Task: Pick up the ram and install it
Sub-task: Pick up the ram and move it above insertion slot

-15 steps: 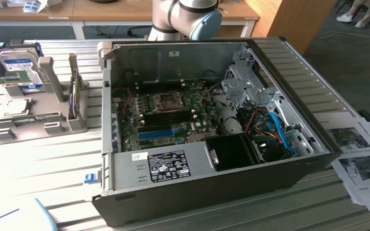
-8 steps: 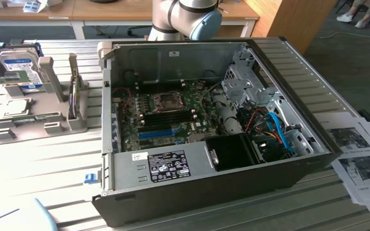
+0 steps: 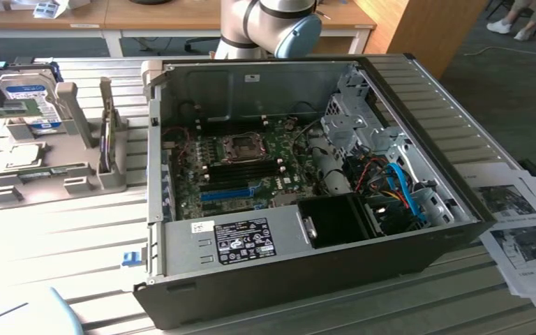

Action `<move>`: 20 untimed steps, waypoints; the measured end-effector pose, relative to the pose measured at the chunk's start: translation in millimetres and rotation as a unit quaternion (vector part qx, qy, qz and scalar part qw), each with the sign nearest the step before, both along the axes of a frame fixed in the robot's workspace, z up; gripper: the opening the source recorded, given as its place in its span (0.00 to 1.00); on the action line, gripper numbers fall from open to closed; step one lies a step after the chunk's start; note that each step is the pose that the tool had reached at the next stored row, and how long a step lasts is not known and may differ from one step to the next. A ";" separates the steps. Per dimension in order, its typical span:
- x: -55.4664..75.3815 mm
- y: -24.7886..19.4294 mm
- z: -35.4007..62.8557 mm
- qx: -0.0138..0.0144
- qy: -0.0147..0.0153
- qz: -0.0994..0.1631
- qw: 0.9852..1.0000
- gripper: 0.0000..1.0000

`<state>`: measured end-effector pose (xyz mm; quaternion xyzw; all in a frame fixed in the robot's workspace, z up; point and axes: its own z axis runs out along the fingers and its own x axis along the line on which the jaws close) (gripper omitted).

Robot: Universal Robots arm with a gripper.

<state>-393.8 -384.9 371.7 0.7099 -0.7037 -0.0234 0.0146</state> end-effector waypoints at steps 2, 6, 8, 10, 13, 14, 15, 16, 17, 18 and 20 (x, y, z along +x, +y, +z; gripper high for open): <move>0.0 0.0 0.0 0.000 0.000 0.000 1.000 0.11; 0.1 0.0 0.1 0.000 0.000 0.000 1.000 0.11; 0.6 0.0 0.2 0.000 0.000 0.000 1.000 0.11; 1.9 -0.1 0.2 0.000 0.000 0.000 1.000 0.11; 4.2 0.0 0.1 0.000 0.000 0.000 1.000 0.11; 5.1 0.0 0.1 0.000 0.000 0.000 1.000 0.11; 6.1 0.0 0.1 0.000 0.000 0.000 1.000 0.11; 7.1 0.0 0.1 0.000 0.000 0.000 1.000 0.11; 8.1 0.0 0.1 0.000 0.000 0.000 1.000 0.11; 9.2 0.0 0.1 0.000 0.000 0.000 1.000 0.11; 11.4 0.0 0.1 0.000 0.000 0.000 1.000 0.11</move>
